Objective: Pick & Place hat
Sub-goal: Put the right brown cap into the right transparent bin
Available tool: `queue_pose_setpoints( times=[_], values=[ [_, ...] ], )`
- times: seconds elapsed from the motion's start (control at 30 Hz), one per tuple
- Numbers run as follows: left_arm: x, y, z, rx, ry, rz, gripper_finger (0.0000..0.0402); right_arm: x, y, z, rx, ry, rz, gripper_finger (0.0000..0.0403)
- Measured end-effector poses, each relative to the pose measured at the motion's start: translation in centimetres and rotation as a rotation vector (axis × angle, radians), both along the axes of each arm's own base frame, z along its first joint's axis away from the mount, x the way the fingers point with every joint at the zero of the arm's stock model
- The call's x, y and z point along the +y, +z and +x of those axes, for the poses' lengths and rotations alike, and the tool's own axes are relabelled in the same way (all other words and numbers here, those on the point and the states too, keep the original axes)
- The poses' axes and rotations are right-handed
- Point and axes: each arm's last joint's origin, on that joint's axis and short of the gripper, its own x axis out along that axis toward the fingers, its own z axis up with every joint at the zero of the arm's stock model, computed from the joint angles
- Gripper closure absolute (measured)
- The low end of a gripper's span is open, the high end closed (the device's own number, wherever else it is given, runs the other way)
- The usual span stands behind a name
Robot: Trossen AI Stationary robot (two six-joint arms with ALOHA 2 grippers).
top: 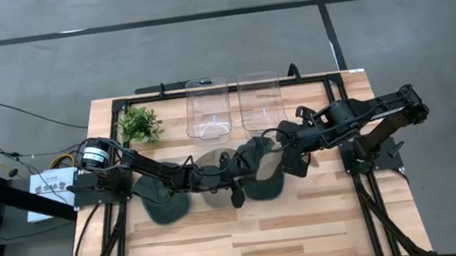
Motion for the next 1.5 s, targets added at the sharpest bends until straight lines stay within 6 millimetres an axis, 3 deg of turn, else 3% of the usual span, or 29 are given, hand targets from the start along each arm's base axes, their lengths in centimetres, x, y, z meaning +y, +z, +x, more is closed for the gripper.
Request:
queue_pose_setpoints(
  times=[0.27,0.5,0.73,0.93,1.2,1.5],
  values=[
    [-0.4,1.7,-0.7,-0.021,-0.105,-0.037,0.0275,-0.1,0.5,-0.2,-0.004,0.015,-0.036,0.0402],
    [-1.4,4.6,-4.4,-0.089,-0.17,-0.02,0.0282,-1.2,2.2,-0.2,-0.061,0.031,-0.128,0.0402],
    [-2.0,7.1,-9.1,-0.182,-0.251,0.044,0.0284,-4.8,2.9,0.6,-0.067,0.016,-0.185,0.0403],
    [-2.5,7.0,-11.9,-0.205,-0.297,0.051,0.0285,-8.4,3.2,1.1,-0.07,0.021,-0.238,0.0403],
    [-2.5,6.5,-12.6,-0.232,-0.292,0.048,0.0286,-13.4,3.6,1.0,-0.108,0.021,-0.23,0.0403],
    [-2.8,5.6,-12.0,-0.227,-0.292,0.046,0.0286,-17.7,3.9,0.0,-0.153,0.036,-0.207,0.0403]
  ],
)
